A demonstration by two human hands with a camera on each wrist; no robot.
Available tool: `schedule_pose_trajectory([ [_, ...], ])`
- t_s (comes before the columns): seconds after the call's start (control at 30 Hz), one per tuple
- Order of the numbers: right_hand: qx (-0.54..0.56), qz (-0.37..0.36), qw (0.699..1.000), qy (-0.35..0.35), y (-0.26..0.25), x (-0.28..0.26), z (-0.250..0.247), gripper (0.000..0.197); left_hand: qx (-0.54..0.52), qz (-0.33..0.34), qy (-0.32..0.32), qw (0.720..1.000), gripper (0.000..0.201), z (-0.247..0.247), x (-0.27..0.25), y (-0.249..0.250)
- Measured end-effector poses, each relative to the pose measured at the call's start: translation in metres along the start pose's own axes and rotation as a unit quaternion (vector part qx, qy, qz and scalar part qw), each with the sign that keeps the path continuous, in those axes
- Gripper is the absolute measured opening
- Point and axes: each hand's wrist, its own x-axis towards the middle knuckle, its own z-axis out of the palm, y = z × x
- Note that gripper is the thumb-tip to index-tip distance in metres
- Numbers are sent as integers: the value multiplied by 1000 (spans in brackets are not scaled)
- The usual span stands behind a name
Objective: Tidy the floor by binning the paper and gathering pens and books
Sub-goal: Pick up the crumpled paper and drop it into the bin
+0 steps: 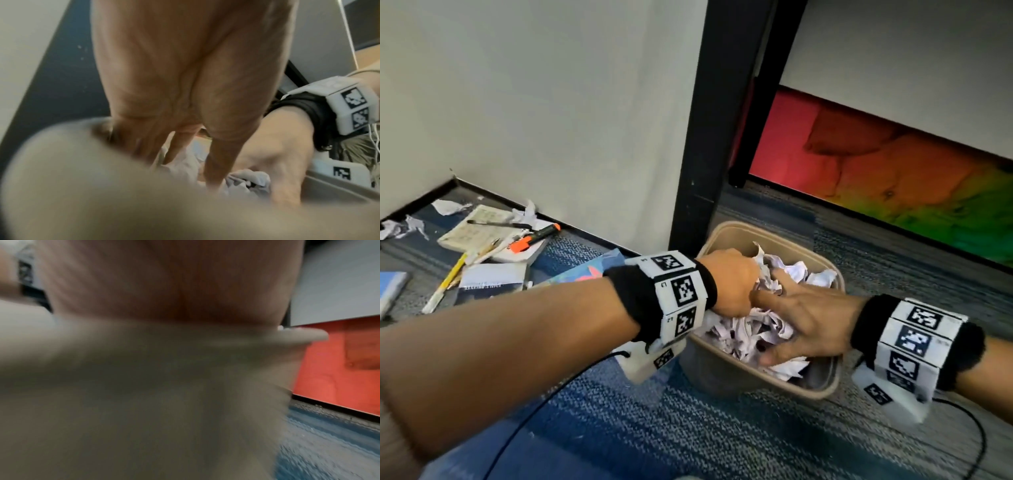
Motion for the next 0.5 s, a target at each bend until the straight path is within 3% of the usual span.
schedule_pose_trajectory([
  [0.17,22,-19,998,58,-5,-13,-47,92,-44,-24,165,985,28,-20,-14,-17],
  [0.27,-8,-14,986,168,-13,-15,-70,67,-92,-13,233,968,21,-23,-26,-35],
  [0.37,-26,-17,948,316,-38,-11,-85,31,-88,3,247,965,10,-21,-47,-51],
  [0.5,-2,-18,933,359,-114,-4,-91,28,-80,-17,198,977,13,-5,-82,-81],
])
